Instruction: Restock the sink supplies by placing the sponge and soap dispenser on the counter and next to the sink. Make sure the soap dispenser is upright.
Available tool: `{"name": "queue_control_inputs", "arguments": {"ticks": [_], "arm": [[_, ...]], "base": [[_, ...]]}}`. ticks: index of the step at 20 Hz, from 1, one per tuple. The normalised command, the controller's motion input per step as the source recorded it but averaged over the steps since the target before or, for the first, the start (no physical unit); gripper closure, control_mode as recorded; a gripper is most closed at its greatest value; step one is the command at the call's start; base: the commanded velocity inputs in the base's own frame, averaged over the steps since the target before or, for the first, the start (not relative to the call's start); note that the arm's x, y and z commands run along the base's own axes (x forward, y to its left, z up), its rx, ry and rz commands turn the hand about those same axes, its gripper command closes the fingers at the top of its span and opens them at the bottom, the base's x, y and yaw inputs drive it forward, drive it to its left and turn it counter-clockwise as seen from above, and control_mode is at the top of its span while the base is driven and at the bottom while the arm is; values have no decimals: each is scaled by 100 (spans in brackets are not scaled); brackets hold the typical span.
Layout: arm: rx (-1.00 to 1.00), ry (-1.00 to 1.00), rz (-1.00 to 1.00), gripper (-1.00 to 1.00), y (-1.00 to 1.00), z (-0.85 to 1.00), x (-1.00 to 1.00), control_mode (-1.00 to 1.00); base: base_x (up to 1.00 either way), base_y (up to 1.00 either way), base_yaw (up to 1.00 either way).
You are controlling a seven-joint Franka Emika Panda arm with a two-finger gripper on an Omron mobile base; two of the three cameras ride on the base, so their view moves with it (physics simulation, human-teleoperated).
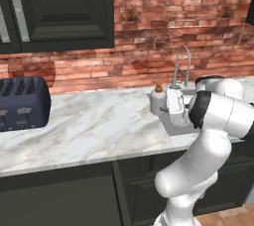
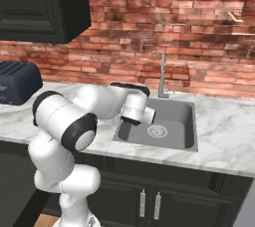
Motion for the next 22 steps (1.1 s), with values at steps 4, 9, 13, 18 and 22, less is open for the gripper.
{"name": "queue_control_inputs", "arguments": {"ticks": [4, 9, 13, 18, 22], "arm": [[0, 3, 3, 100, 0, -10, 33, -100], [0, 0, 5, 100, 0, -26, 30, -100], [0, 0, 7, 100, 0, -40, 24, -100], [0, 6, 8, 100, 0, -29, 22, -100], [0, 4, 7, 100, 0, -25, 16, -100]], "base": [[0, 0, 0], [0, 0, 0], [0, 0, 0], [0, 0, 0], [0, 0, 0]]}}
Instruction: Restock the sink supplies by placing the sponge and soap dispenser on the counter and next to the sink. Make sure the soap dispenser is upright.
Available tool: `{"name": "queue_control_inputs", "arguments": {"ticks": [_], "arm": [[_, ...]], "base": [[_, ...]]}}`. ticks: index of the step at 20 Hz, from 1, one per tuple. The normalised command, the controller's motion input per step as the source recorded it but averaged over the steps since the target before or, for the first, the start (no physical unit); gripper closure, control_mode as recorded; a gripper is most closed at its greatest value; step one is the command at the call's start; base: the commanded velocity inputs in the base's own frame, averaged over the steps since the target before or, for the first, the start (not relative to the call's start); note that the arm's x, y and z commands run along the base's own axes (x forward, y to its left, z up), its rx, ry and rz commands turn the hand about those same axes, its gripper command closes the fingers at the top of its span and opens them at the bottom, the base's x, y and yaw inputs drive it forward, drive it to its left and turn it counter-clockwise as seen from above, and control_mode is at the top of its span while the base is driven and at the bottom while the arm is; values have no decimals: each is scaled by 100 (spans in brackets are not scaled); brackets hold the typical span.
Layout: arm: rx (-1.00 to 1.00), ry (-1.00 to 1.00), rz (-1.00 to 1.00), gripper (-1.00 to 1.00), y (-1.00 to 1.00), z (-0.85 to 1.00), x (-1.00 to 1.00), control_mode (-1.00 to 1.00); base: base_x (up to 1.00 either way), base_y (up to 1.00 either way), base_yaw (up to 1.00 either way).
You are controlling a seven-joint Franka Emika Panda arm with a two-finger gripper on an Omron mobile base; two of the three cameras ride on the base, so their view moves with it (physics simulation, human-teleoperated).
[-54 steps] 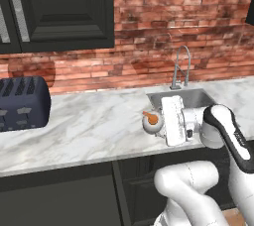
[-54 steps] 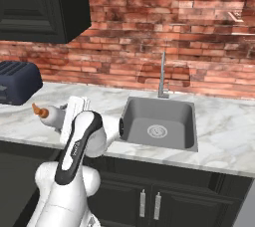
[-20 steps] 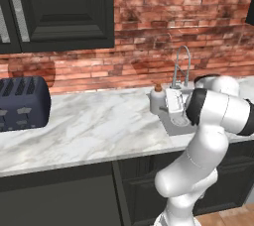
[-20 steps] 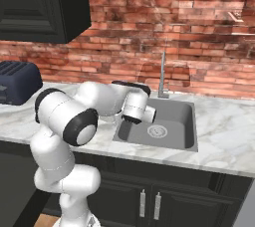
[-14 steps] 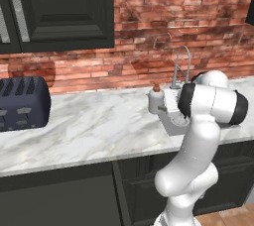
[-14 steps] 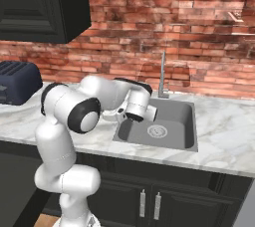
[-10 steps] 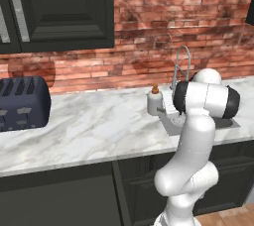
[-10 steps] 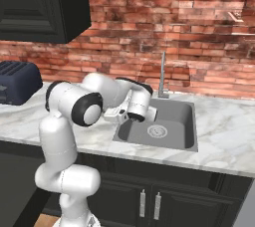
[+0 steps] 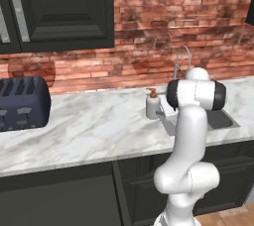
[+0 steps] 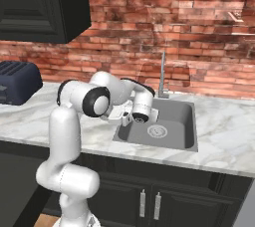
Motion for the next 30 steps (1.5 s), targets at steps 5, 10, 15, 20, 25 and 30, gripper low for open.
{"name": "queue_control_inputs", "arguments": {"ticks": [5, 10, 15, 20, 25, 30], "arm": [[0, 8, 6, 100, 0, -40, 21, -100], [0, 3, 4, 100, 0, -30, 20, -100], [0, 2, 2, 100, 2, -29, 25, -100], [0, 1, 0, 100, 21, -45, 22, -100], [0, 0, 0, 100, 36, -50, 13, -100], [0, -2, 1, -100, 29, -43, -2, -100]], "base": [[0, 0, 0], [0, 0, 0], [0, 0, 0], [0, 0, 0], [0, 0, 0], [0, 0, 0]]}}
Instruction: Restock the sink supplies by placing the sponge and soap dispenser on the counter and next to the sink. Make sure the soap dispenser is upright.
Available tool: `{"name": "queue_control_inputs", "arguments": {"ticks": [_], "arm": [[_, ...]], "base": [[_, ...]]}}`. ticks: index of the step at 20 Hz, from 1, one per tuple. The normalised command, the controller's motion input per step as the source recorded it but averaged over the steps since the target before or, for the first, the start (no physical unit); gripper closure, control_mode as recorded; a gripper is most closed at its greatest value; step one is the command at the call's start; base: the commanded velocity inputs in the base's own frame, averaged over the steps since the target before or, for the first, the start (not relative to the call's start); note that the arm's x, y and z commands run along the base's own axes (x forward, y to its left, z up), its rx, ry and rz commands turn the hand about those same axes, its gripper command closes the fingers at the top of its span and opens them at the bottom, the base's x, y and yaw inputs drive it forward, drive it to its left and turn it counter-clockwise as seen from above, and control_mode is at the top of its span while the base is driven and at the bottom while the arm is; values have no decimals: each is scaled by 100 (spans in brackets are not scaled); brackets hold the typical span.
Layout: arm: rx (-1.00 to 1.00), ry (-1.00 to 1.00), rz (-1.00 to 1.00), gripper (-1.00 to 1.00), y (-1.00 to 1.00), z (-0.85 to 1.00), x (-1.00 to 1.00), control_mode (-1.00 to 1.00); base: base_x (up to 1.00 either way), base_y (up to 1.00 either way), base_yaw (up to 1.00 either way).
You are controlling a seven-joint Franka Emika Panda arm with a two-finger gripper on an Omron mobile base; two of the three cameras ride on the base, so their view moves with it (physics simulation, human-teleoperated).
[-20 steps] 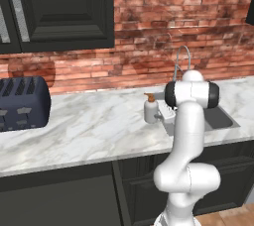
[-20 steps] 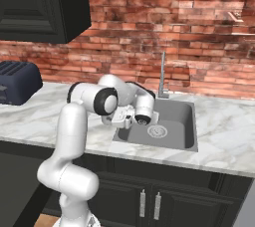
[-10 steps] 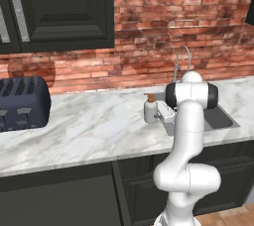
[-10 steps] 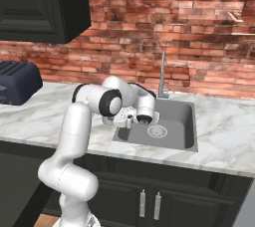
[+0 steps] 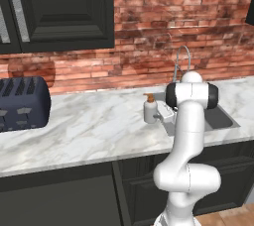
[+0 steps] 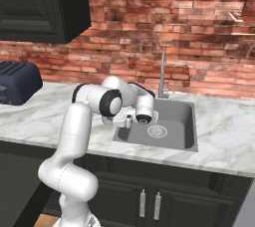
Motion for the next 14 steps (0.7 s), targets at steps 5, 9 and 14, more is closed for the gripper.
{"name": "queue_control_inputs", "arguments": {"ticks": [5, 9, 14], "arm": [[-6, -2, 0, -100, 19, -11, -16, -100], [0, -2, 0, -100, 0, 0, -24, -100], [0, 0, 0, -100, 0, 0, -26, -100]], "base": [[0, 0, 0], [0, 0, 0], [0, 0, 0]]}}
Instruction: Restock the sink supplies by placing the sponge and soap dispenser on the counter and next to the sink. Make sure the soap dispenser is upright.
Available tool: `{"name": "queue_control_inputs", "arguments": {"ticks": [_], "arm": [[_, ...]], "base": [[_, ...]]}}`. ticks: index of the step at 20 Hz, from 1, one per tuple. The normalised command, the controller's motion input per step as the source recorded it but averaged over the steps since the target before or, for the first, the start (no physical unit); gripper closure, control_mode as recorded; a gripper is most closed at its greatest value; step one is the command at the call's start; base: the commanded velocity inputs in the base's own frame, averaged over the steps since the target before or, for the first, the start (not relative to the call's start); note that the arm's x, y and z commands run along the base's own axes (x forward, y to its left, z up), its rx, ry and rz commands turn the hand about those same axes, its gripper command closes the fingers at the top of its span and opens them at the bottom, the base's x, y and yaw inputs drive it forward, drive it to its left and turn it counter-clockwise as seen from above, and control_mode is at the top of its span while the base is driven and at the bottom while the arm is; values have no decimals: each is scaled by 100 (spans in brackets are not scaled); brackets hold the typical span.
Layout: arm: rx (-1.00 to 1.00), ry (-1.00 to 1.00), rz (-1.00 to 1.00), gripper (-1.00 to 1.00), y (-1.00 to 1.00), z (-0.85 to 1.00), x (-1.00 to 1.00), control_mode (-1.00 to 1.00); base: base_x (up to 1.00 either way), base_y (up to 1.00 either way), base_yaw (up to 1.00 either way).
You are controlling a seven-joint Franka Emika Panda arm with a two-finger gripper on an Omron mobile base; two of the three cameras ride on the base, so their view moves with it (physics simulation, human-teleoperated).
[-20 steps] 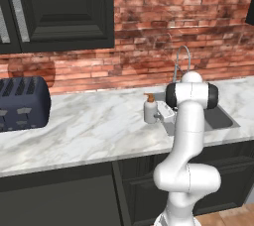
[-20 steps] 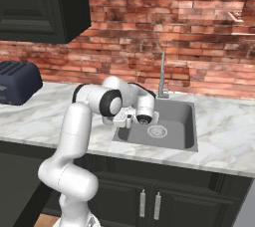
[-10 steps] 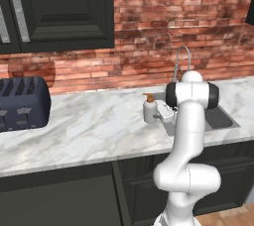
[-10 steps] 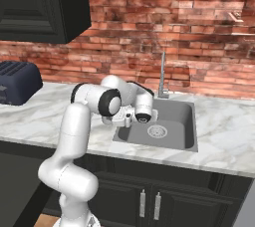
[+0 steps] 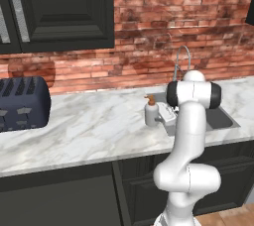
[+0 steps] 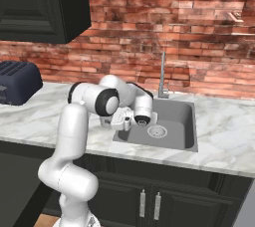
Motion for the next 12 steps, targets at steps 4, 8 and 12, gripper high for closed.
{"name": "queue_control_inputs", "arguments": {"ticks": [4, 8, 12], "arm": [[0, 0, 0, -100, 0, 0, -10, -100], [0, 0, 0, -100, -5, 0, -2, -100], [-6, 0, 0, -100, -2, -11, 0, -100]], "base": [[0, 0, 0], [0, 0, 0], [0, 0, 0]]}}
